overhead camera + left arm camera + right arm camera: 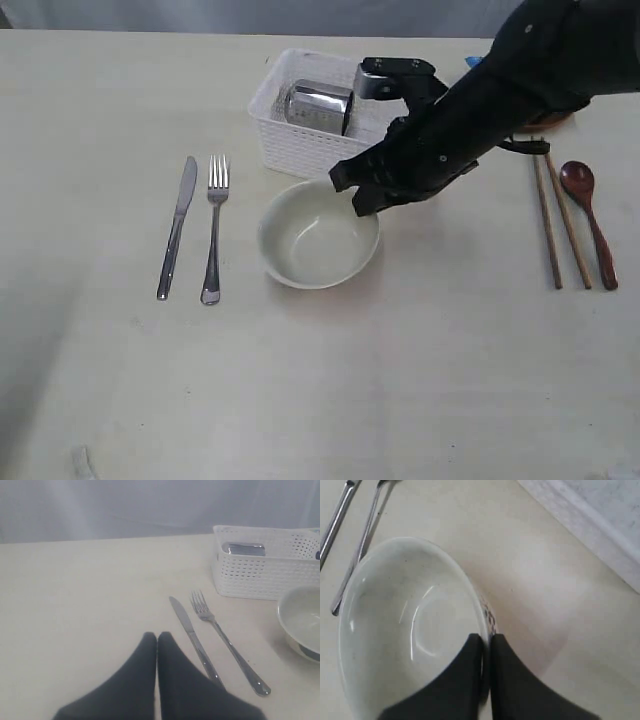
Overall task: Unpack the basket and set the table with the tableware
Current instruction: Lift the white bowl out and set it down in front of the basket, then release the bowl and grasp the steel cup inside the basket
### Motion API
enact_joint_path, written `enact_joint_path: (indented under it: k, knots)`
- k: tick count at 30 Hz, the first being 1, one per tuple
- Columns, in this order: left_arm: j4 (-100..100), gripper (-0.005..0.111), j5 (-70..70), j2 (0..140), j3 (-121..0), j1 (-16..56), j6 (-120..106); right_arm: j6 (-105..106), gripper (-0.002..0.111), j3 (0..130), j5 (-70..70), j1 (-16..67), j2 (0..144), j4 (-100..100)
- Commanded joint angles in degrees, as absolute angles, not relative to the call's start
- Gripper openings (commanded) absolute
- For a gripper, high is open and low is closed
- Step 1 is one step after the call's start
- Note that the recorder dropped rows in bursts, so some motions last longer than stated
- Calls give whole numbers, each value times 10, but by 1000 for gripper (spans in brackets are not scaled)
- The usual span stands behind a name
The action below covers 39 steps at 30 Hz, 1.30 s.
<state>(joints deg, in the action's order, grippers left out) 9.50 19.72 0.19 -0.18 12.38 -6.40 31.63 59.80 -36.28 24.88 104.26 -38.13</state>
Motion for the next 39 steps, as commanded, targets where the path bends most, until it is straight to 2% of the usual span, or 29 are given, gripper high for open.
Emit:
enact_joint_path:
  k: [1, 5, 7, 10, 12, 21, 30, 39]
  knots:
    - [94, 0, 196, 0, 0, 127, -62, 324, 0, 596, -353, 247, 1070, -391]
    - [94, 0, 196, 0, 0, 127, -63, 317, 0, 596, -364, 247, 1076, -396]
    - [94, 0, 196, 0, 0, 127, -63, 317, 6, 596, -370, 247, 1065, -396]
    - [94, 0, 196, 0, 0, 127, -62, 307, 34, 607, -379, 247, 1032, -370]
    - [94, 0, 196, 0, 0, 127, -62, 262, 45, 628, -394, 247, 1009, -312]
    - [94, 0, 196, 0, 0, 127, -62, 119, 44, 803, -410, 247, 992, -256]
    - [94, 0, 196, 0, 0, 127, -62, -7, 43, 1007, -468, 245, 1146, -251]
    - [94, 0, 196, 0, 0, 127, -62, -33, 43, 1045, -558, 178, 1250, -321]
